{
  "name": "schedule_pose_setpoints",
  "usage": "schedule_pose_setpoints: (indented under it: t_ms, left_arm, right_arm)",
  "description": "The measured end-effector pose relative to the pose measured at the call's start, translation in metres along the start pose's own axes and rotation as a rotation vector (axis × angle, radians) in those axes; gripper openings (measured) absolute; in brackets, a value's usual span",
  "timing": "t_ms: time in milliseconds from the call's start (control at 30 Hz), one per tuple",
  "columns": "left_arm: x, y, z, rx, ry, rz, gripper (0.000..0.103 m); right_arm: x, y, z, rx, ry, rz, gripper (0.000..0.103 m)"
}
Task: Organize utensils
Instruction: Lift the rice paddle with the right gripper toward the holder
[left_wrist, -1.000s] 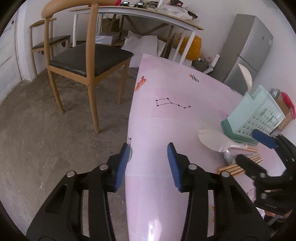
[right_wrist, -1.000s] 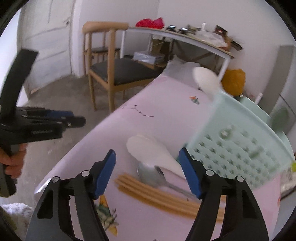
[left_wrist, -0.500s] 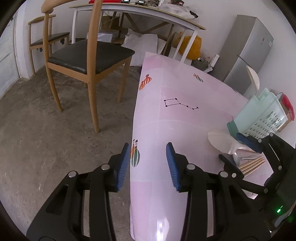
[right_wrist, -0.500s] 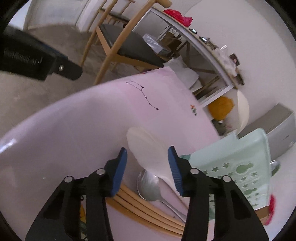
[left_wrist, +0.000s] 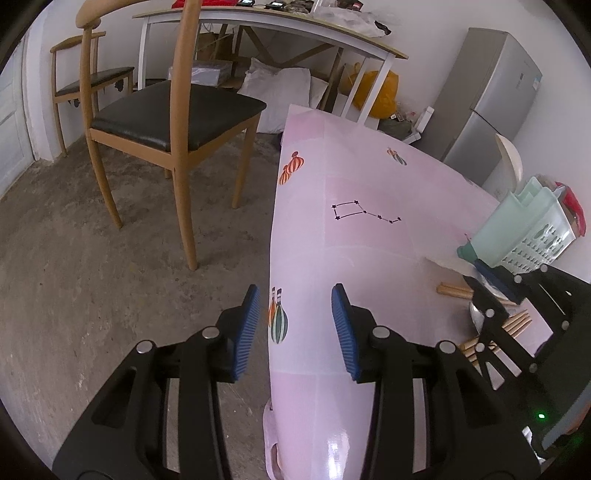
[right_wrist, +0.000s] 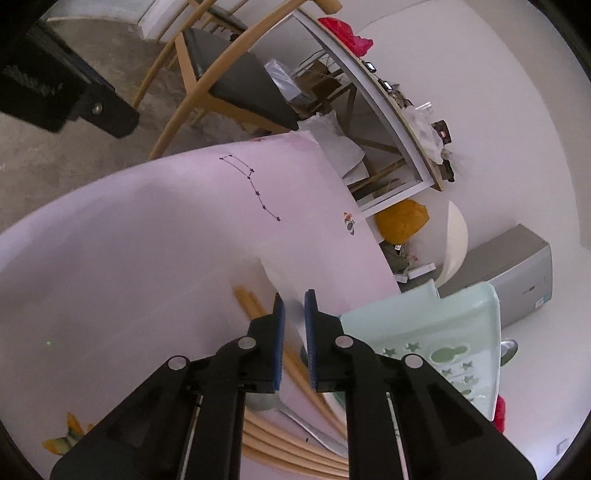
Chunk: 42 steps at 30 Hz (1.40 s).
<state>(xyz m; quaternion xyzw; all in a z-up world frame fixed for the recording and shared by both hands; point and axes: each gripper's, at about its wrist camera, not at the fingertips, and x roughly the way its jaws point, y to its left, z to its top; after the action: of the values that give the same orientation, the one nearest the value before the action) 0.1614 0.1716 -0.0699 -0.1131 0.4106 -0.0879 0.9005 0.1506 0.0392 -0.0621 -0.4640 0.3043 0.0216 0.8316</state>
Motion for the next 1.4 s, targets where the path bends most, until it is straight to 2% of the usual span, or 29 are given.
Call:
schedule_pose_setpoints:
  t_ms: [233, 367, 767, 900, 967, 1033, 1267, 1400]
  left_arm:
    - [0.001, -0.001, 0.001, 0.005, 0.006, 0.015, 0.038]
    - [-0.003, -0.002, 0.001, 0.006, 0.0, 0.018, 0.038]
    - [-0.018, -0.014, 0.001, 0.034, -0.035, 0.009, 0.038]
    - [-0.023, -0.023, 0.001, 0.053, -0.051, -0.012, 0.038]
    - [-0.025, -0.028, 0.0, 0.067, -0.052, -0.026, 0.038]
    - [-0.025, -0.035, 0.0, 0.081, -0.048, -0.046, 0.038]
    - [-0.027, -0.065, -0.005, 0.147, -0.038, -0.135, 0.038]
    - [-0.021, -0.089, -0.012, 0.193, -0.006, -0.191, 0.038]
  right_arm:
    - [0.006, 0.003, 0.006, -0.023, -0.008, -0.015, 0.011]
    - [0.003, -0.001, 0.008, -0.028, -0.043, -0.061, 0.004]
    - [-0.027, -0.052, 0.008, 0.083, -0.176, -0.129, 0.002]
    - [-0.049, -0.084, -0.002, 0.188, -0.218, -0.122, 0.002]
    - [-0.059, -0.101, -0.01, 0.255, -0.225, -0.089, 0.002]
    - [-0.073, -0.125, -0.024, 0.369, -0.224, -0.005, 0.002]
    - [-0.102, -0.187, -0.083, 0.645, -0.178, 0.09, 0.002]
    - [-0.104, -0.197, -0.115, 0.751, -0.133, 0.116, 0.002]
